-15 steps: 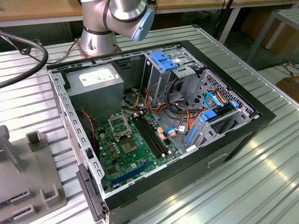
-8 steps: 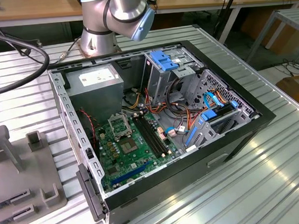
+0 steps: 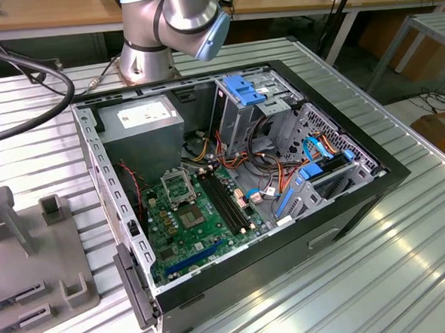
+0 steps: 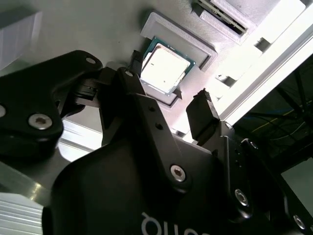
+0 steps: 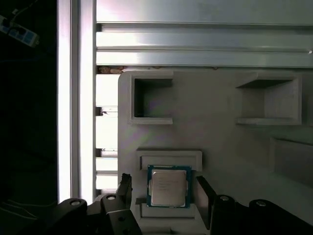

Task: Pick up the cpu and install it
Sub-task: 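Reach for the cpu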

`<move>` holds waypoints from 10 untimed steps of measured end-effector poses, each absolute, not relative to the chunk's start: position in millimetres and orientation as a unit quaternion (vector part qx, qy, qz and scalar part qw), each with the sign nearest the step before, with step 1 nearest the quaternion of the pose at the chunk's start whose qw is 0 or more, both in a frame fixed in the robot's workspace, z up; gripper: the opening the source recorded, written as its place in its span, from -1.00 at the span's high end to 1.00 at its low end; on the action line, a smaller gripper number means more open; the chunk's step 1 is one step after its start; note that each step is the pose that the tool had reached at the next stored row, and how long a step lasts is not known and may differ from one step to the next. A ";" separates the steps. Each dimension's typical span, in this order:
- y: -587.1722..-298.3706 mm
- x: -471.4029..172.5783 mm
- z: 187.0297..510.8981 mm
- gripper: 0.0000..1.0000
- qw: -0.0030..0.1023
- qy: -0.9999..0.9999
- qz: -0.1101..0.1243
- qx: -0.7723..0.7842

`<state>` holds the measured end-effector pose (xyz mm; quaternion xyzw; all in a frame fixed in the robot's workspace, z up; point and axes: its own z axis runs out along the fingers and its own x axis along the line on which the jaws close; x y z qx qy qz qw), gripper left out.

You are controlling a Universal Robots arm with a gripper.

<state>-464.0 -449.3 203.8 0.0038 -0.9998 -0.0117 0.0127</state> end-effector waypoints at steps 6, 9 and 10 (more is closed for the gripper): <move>-449.6 -463.6 196.1 -0.26 0.013 -1.000 -0.012 0.003; -450.0 -463.0 194.4 -0.26 0.013 -1.000 -0.012 0.003; -450.1 -462.7 194.1 -0.26 0.013 -1.000 -0.012 0.003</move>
